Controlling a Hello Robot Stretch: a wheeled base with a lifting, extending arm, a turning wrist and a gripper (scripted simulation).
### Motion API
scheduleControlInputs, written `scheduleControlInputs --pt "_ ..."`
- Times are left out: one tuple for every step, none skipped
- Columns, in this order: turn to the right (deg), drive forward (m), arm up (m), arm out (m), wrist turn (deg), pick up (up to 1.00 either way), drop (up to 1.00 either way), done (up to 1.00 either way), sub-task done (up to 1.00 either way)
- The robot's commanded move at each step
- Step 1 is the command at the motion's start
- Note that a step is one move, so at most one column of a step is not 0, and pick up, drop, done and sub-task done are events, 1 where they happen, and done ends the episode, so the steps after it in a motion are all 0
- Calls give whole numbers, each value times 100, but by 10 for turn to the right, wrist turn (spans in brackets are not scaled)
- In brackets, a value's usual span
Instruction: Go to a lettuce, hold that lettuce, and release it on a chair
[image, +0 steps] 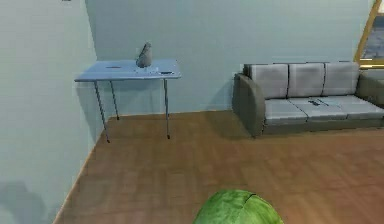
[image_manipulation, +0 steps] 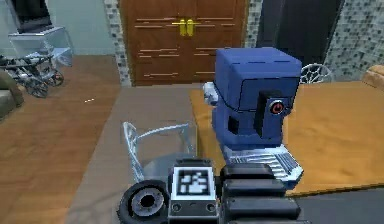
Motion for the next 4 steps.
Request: scheduleControlInputs --pt "360 0 0 0 0 0 0 0 0" --pt "0 85 0 0 0 0 0 0 0" --pt "-450 0 0 0 0 0 0 0 0" --pt "0 15 0 0 0 0 0 0 0"
